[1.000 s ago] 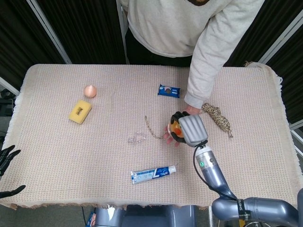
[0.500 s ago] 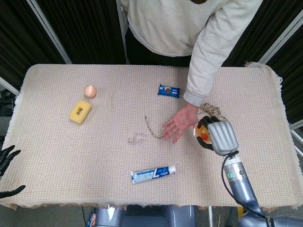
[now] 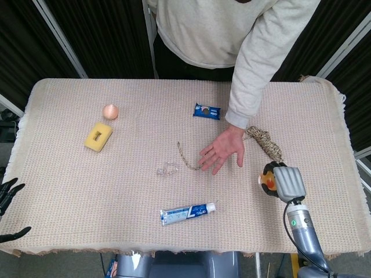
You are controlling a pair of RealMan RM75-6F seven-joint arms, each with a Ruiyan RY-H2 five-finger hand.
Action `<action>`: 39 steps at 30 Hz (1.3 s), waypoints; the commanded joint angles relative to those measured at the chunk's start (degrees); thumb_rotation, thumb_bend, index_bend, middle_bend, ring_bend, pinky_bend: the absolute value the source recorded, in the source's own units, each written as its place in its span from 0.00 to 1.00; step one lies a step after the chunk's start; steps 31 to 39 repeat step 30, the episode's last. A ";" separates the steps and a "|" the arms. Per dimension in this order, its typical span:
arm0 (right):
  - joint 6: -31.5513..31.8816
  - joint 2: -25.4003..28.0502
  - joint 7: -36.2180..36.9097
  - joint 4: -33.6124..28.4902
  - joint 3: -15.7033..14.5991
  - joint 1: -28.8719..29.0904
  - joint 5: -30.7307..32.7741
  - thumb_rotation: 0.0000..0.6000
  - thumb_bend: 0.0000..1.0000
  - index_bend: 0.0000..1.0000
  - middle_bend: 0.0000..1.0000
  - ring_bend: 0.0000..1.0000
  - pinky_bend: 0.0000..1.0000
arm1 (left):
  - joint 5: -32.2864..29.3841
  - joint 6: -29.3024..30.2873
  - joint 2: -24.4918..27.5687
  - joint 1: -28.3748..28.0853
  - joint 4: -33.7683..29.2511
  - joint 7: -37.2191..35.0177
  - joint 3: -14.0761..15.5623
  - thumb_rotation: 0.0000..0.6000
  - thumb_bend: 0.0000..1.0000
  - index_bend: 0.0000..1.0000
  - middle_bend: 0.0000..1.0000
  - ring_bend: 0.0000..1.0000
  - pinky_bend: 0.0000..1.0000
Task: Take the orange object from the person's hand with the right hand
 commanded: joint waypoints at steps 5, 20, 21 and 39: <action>-2.99 -2.30 -2.06 1.79 0.23 0.19 1.60 1.00 0.18 0.27 0.13 0.04 0.17 | -0.01 -0.04 0.06 -0.01 -0.01 -0.18 -0.01 1.00 0.10 0.10 0.00 0.00 0.00; 0.92 4.09 -1.98 1.42 -1.69 -3.00 -5.71 1.00 0.08 0.19 0.00 0.00 0.01 | -0.05 -0.03 0.01 0.00 0.15 -0.31 -0.07 1.00 0.10 0.10 0.00 0.00 0.00; 2.95 4.87 -1.22 3.24 -2.49 -3.81 -9.15 1.00 0.08 0.19 0.00 0.00 0.00 | -0.10 -0.06 0.00 -0.01 0.16 -0.31 -0.09 1.00 0.10 0.10 0.00 0.00 0.00; 11.37 4.88 9.86 15.36 -4.80 -8.19 -21.46 1.00 0.08 0.06 0.00 0.00 0.00 | -0.14 -0.02 0.06 0.09 -0.03 -0.12 -0.07 1.00 0.10 0.10 0.00 0.00 0.00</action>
